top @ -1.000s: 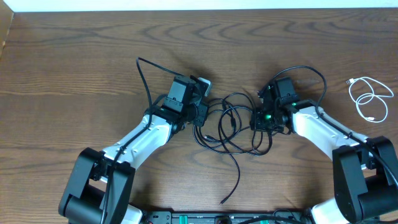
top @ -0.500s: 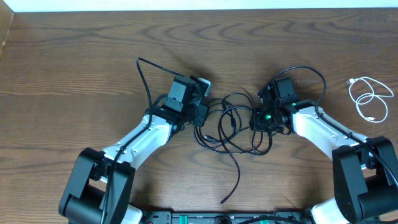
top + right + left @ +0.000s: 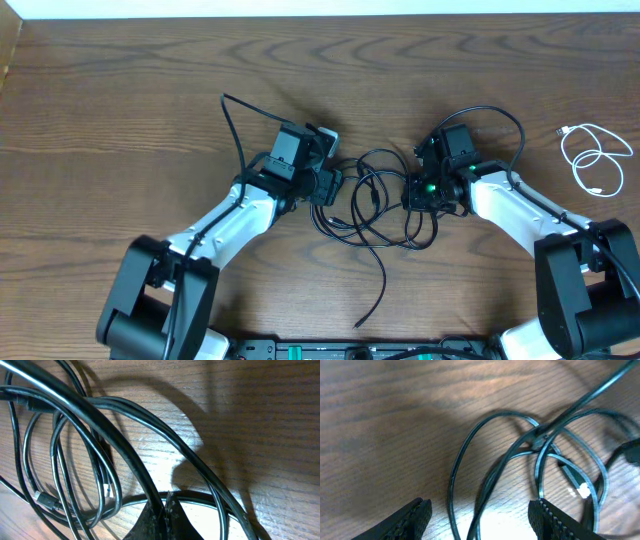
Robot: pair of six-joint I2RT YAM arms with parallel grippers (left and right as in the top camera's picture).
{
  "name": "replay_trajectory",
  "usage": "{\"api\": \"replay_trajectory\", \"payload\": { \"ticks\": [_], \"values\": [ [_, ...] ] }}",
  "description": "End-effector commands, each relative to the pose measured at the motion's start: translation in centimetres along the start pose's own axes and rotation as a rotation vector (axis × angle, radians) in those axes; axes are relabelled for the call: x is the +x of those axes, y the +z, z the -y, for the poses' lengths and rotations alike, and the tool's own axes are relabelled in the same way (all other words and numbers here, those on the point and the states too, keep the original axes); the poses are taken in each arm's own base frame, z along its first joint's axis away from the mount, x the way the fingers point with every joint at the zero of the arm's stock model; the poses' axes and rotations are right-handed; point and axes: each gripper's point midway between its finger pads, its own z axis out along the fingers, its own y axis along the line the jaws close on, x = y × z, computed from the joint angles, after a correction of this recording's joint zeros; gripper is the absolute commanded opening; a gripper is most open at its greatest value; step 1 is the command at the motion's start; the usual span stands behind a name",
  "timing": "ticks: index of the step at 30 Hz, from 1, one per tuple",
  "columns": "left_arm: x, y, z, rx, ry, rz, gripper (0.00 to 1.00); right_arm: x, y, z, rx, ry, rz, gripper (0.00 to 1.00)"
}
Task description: Untangle cables
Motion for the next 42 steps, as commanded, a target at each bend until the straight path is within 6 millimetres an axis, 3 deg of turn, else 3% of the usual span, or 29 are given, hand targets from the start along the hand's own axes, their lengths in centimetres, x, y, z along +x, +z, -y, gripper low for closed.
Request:
{"api": "replay_trajectory", "payload": {
  "ticks": [1,2,4,6,8,10,12,16,22,29,32,36,39,42],
  "values": [
    [1.2,1.6,-1.1,-0.044,-0.003,-0.046,0.67,0.4,0.2,0.2,0.012,0.003,-0.008,0.01],
    [1.4,1.9,-1.2,-0.046,-0.004,-0.050,0.67,0.4,0.2,0.2,0.012,0.003,-0.008,0.01],
    [1.4,2.1,-1.3,-0.046,-0.004,-0.051,0.53,0.3,0.2,0.3,0.019,0.003,-0.006,0.01],
    [1.2,2.1,-1.3,-0.045,-0.002,-0.042,0.24,0.3,0.2,0.3,0.021,0.003,-0.005,0.01],
    [0.9,2.1,-1.2,-0.045,0.000,-0.033,0.08,0.4,0.2,0.2,0.015,0.003,-0.007,0.01],
    [0.9,2.1,-1.2,-0.044,0.001,-0.029,0.08,0.5,0.1,-0.9,-0.045,-0.001,-0.019,0.01],
    [0.8,2.1,-1.3,-0.050,0.001,-0.027,0.08,0.8,-0.6,-3.3,-0.176,-0.034,-0.046,0.01],
    [0.8,2.0,-1.7,-0.072,0.001,-0.024,0.08,0.5,-4.0,-8.2,-0.413,-0.163,-0.027,0.01],
    [0.6,2.0,-1.7,-0.071,0.002,-0.020,0.08,-0.6,-11.6,-13.3,-0.589,-0.328,0.152,0.01],
    [0.6,2.0,-1.7,-0.070,0.003,-0.018,0.08,-1.8,-22.0,-17.2,-0.682,-0.484,0.494,0.01],
    [0.6,2.0,-1.7,-0.070,0.003,-0.018,0.08,-2.6,-27.2,-17.6,-0.690,-0.480,0.682,0.01],
    [0.6,2.0,-1.7,-0.070,0.003,-0.018,0.08,-3.0,-32.8,-16.6,-0.632,-0.479,0.913,0.01],
    [0.6,2.0,-1.7,-0.070,0.003,-0.018,0.08,-2.9,-35.7,-14.8,-0.553,-0.432,1.042,0.01],
    [0.6,2.0,-1.7,-0.070,0.003,-0.018,0.08,-2.8,-36.8,-11.9,-0.430,-0.337,1.115,0.01]
  ]
}}
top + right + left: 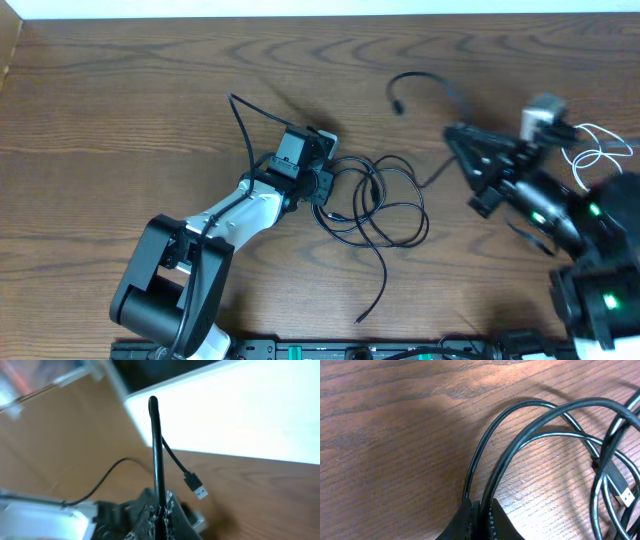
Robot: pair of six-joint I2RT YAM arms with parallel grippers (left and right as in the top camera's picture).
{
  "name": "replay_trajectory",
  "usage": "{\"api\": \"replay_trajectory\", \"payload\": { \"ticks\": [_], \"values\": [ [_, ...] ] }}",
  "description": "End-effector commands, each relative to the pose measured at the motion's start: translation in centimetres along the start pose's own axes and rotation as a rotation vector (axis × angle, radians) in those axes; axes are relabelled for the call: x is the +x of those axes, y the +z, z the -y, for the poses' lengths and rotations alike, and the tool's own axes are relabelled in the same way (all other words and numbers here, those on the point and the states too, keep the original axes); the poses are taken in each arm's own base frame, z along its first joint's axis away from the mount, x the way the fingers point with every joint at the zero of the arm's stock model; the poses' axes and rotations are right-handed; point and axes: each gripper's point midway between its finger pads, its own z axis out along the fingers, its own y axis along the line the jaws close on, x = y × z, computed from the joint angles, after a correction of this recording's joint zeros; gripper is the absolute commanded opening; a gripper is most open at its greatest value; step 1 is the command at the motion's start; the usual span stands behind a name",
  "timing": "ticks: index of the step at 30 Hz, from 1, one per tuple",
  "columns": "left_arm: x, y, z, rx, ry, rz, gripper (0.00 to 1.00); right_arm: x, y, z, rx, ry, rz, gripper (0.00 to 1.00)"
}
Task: Untangle cables
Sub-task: 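Pull the black cable right away from the pile with the right gripper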
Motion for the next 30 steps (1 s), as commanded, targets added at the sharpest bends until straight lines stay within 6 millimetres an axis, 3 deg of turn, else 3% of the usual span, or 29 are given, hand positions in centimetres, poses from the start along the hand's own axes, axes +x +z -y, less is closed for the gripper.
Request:
{"api": "replay_trajectory", "payload": {
  "ticks": [1,3,6,8,11,17,21,26,30],
  "values": [
    [-0.4,-0.2,-0.2,-0.014,0.005,0.011,0.08,-1.9,-2.8,3.1,0.234,0.014,0.107,0.01],
    [-0.4,-0.2,-0.8,-0.048,-0.002,0.013,0.07,-1.2,-4.5,5.6,0.388,0.054,0.111,0.01],
    [-0.3,-0.8,-4.4,-0.261,-0.109,0.024,0.07,0.8,-6.7,9.0,0.587,0.118,0.070,0.01],
    [0.0,-1.8,-6.9,-0.399,-0.187,0.037,0.08,2.6,-7.9,10.9,0.695,0.162,0.018,0.01],
    [0.1,-3.1,-8.3,-0.451,-0.267,0.051,0.07,4.9,-9.3,12.8,0.813,0.210,-0.057,0.01],
    [0.2,-5.2,-10.2,-0.427,-0.442,0.073,0.08,8.2,-10.1,15.1,0.930,0.273,-0.193,0.01],
    [0.9,-6.3,-12.8,-0.450,-0.550,0.079,0.07,10.0,-10.1,16.2,0.970,0.309,-0.273,0.01],
    [2.3,-7.4,-15.8,-0.482,-0.837,0.110,0.07,12.3,-10.2,17.8,1.030,0.353,-0.379,0.01],
    [2.2,-6.9,-14.9,-0.307,-0.940,0.090,0.08,14.5,-10.1,19.0,1.066,0.398,-0.481,0.01]
  ]
}}
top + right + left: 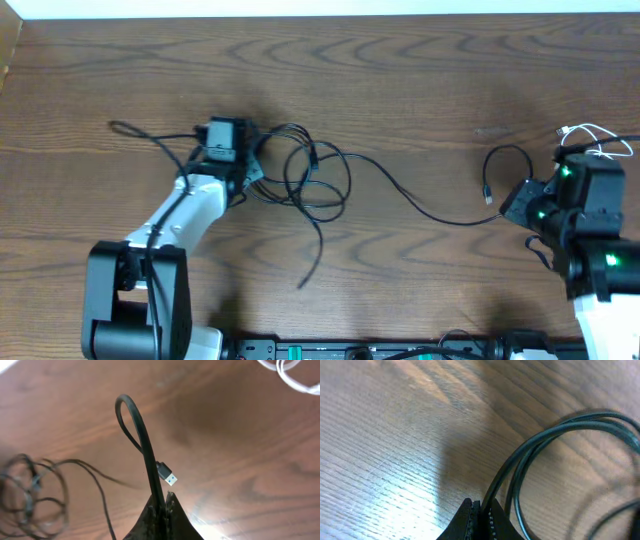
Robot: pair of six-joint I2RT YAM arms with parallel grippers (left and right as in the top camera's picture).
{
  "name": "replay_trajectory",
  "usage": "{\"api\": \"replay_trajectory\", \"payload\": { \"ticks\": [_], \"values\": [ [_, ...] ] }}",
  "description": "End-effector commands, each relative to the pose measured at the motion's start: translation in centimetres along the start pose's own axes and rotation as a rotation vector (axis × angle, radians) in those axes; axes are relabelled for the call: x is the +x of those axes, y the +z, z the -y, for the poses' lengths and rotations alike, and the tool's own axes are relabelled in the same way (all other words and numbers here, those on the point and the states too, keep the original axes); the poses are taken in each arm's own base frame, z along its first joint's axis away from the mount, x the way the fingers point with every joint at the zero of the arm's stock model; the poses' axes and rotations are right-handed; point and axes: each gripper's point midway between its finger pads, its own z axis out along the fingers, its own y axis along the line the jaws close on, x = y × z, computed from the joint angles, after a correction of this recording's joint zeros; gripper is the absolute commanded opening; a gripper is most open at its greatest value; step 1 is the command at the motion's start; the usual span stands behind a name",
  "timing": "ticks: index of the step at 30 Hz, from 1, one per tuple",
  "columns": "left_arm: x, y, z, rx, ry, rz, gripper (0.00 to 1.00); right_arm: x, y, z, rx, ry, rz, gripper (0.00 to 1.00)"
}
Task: Untangle cables
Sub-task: 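Pull the black cable right away from the pile with the right gripper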
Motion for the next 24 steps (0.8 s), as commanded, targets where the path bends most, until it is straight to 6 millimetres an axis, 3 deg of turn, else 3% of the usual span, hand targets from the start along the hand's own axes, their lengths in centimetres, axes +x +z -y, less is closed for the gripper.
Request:
{"api": "replay_trajectory", "payload": {
  "ticks": [1,12,22,24],
  "values": [
    [0.3,-0.6,1.5,0.156,-0.140,-0.090,0.08,0.5,1.5,1.0,0.063,0.005,-0.060,0.01],
    [0.2,-0.6,1.0,0.184,-0.147,-0.115,0.08,4.5,6.9,1.6,0.115,0.021,-0.345,0.01],
    [0.4,-0.6,0.9,0.179,-0.148,-0.124,0.08,8.0,9.8,0.9,0.075,0.062,-0.550,0.01],
    [0.4,-0.6,0.9,0.179,-0.148,-0.124,0.08,8.5,10.2,0.3,0.038,0.048,-0.584,0.07]
  ]
}}
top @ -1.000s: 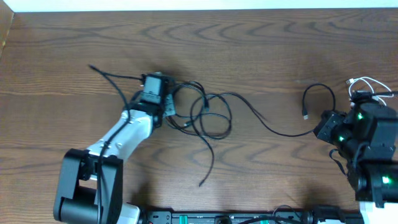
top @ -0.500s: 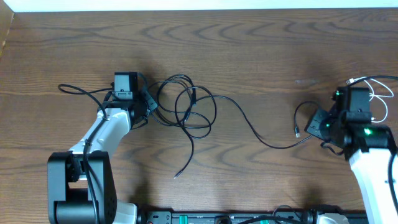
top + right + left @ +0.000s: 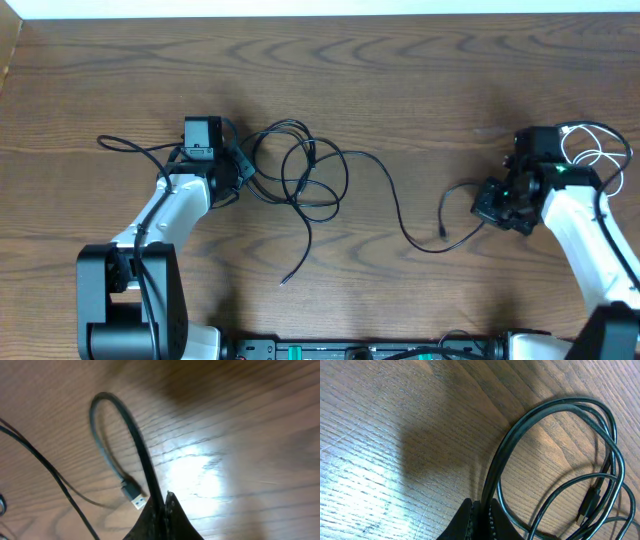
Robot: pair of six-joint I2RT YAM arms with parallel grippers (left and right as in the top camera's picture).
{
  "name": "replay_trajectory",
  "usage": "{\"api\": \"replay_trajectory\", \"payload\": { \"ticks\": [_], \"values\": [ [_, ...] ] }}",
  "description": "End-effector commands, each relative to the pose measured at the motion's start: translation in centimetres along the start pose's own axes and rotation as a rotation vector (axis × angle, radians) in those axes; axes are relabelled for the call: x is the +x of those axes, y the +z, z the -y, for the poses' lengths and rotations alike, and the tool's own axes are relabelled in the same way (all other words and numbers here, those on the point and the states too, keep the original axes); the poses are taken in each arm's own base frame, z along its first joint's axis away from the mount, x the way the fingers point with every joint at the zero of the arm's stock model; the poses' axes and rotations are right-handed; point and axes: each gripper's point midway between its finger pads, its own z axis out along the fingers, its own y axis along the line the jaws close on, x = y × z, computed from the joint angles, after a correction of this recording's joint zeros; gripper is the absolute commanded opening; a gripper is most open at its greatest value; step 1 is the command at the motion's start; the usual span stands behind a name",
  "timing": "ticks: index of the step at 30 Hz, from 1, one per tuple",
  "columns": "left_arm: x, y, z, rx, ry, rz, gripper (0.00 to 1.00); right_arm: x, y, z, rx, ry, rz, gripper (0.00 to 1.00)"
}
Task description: Untangle cables
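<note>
A black cable tangle [image 3: 300,170] lies left of centre on the wooden table, its loops visible in the left wrist view [image 3: 560,460]. My left gripper [image 3: 228,172] is shut on loops of black cable at the tangle's left edge [image 3: 481,510]. One strand runs right from the tangle to a USB plug [image 3: 443,232]. My right gripper [image 3: 492,207] is shut on that strand just behind the plug [image 3: 136,502], where the cable bends into a small loop [image 3: 107,425].
A coiled white cable [image 3: 592,150] lies at the right edge, just behind the right arm. A loose black cable end [image 3: 285,278] trails toward the front edge. Another black strand [image 3: 125,145] extends left of the left gripper.
My right gripper has shifted left and sits lower over the table, so the strand between the arms is slacker. My left gripper edged a little further left with the tangle.
Both grippers were at the tangle in the table's middle, the left open and the right shut on cable. Then the left was shut too and the right held a cable end high to the right. Later the arms stood far apart, one strand stretched out from the tangle.
</note>
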Motion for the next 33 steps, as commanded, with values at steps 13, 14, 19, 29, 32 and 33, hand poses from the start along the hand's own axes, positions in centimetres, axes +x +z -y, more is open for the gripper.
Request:
{"api": "replay_trajectory", "payload": {
  "ticks": [13,14,19,29,32,33],
  "values": [
    [-0.3,-0.5,0.3,0.014,-0.006,0.006,0.08,1.1,0.6,-6.0,-0.357,-0.263,-0.106,0.77],
    [-0.3,-0.5,0.3,0.013,-0.006,0.006,0.08,1.1,0.6,-5.9,-0.354,-0.263,-0.104,0.79],
    [-0.3,-0.5,0.3,0.014,-0.006,0.006,0.08,0.6,0.8,-5.4,-0.314,-0.265,-0.084,0.88],
    [-0.3,-0.5,0.3,0.014,-0.006,0.006,0.08,-6.6,1.1,-2.7,-0.082,-0.118,0.224,0.99],
    [-0.2,-0.5,0.3,0.014,-0.005,0.006,0.08,-7.4,0.7,-4.5,-0.159,-0.139,0.260,0.98],
    [-0.2,-0.5,0.3,0.014,-0.005,0.005,0.08,-7.5,0.6,-5.2,-0.186,-0.153,0.266,0.95]
  ]
}}
